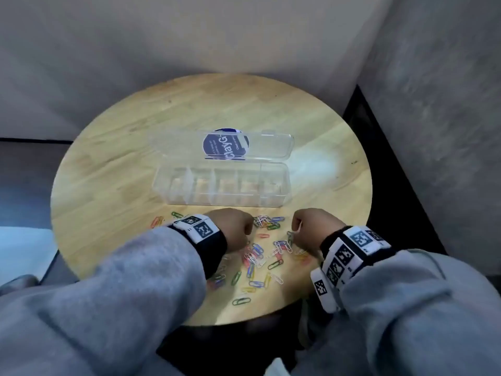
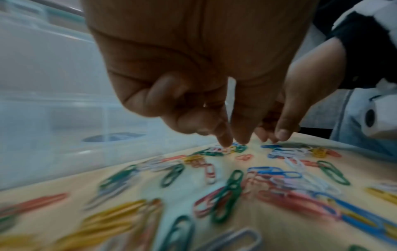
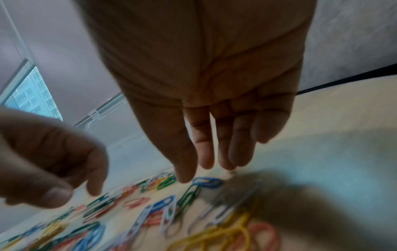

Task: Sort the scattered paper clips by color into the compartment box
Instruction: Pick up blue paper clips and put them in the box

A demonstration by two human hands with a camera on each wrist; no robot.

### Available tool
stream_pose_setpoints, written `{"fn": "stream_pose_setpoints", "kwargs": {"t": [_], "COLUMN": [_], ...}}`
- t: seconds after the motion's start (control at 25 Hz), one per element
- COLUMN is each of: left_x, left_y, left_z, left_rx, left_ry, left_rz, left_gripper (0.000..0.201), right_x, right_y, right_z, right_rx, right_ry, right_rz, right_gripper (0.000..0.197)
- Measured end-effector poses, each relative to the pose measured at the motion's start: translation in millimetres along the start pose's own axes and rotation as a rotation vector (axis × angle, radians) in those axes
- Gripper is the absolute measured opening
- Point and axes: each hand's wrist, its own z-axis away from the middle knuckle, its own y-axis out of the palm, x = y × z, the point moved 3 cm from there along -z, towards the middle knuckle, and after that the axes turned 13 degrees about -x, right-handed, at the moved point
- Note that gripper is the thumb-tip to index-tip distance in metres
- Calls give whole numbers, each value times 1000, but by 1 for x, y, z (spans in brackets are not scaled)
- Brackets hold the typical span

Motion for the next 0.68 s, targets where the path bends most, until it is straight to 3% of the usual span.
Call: {"fn": "stream_pose_setpoints", "kwargs": {"t": [0.2,0.4,0.6,0.68], "left_x": [-28,-23,-26,-29], "left_y": [16,15,20,22], "left_z": [-12,-11,-11,-13], "left_rx": [53,24,39,55], "left_ry": [115,75,101,129], "left_rz": [-100,-49,-58,-89], "left_gripper": [19,23,21,17], "right_x": [1,-2,-1,-6], "right_y": [10,11,8,4], "right_z": [-14,-18,-15,-16], "right_rx": [4,25,44,45], "right_ry": [-104,-100,-103,-45], "right_rz": [107,113,51,-120], "right_gripper": [17,23,16,5]}}
